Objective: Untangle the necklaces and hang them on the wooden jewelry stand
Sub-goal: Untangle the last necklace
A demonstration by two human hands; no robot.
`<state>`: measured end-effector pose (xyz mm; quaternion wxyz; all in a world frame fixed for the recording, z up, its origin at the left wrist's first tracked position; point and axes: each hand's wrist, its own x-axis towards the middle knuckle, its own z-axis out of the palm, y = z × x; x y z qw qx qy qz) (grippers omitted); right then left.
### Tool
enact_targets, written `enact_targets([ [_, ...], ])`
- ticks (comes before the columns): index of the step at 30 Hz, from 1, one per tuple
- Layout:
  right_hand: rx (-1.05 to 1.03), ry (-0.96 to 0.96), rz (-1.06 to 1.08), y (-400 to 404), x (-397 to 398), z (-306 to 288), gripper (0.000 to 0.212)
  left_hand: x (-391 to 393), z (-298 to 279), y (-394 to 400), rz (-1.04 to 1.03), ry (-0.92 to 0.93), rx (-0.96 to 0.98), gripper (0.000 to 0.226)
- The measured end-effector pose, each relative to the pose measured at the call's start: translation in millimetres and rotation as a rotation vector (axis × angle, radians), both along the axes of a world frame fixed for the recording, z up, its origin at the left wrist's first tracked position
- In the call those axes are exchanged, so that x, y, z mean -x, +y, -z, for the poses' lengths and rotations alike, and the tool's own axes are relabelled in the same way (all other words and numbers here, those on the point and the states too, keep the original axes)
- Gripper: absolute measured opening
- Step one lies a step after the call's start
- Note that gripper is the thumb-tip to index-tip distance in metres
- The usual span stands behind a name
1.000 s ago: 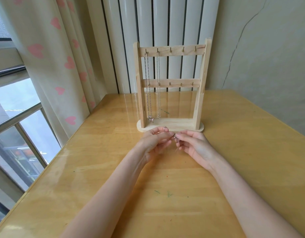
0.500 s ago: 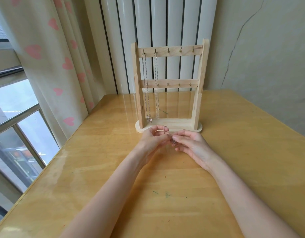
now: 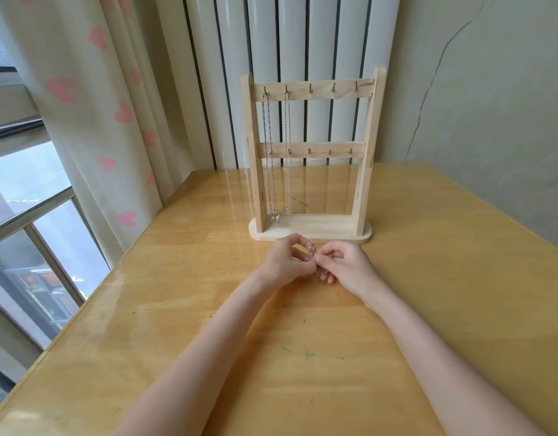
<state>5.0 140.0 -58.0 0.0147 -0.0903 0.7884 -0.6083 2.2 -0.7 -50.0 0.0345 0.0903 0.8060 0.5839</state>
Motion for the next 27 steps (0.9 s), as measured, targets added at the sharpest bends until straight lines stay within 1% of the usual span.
enact_targets([
  [1,-0.001,0.010,-0.001,-0.6,0.3,0.2,0.015,0.0,0.8,-1.0,0.015,-0.024,0.008,0.022],
  [3,0.091,0.021,0.019,1.3,0.5,-1.5,0.011,-1.1,2.3,-1.7,0.054,-0.077,-0.002,0.022],
  [5,0.218,0.025,0.040,5.4,0.7,-4.7,0.007,-1.7,3.2,-2.8,0.057,-0.117,-0.091,0.021],
  [8,0.345,-0.011,0.025,9.9,1.2,-4.9,0.011,-0.3,1.2,-6.4,0.009,-0.146,-0.246,0.017],
  [11,0.391,-0.041,-0.004,10.0,1.7,-4.2,0.012,1.0,1.1,-7.5,0.036,-0.137,-0.257,0.012],
  [15,0.364,-0.013,0.021,11.1,3.1,-3.7,0.015,-0.6,1.5,-5.5,0.057,-0.114,-0.204,0.009],
  [20,0.194,0.057,0.051,10.7,2.9,-4.3,0.016,-2.0,0.6,-2.7,-0.004,-0.025,-0.060,0.002],
  [22,0.156,0.064,0.046,9.2,2.5,-3.9,0.016,-1.5,0.3,-2.2,-0.006,0.012,-0.023,0.010],
  [24,0.140,0.068,0.050,7.8,2.3,-2.0,0.016,-0.6,-0.4,-2.7,0.003,0.040,0.010,0.011],
  [26,0.160,0.057,0.039,7.2,2.1,-1.0,0.016,1.7,-0.1,-4.5,-0.041,0.063,0.036,0.009],
  [27,0.184,0.048,0.023,7.0,2.2,-1.1,0.017,3.3,0.4,-5.3,-0.080,0.072,0.036,0.012],
])
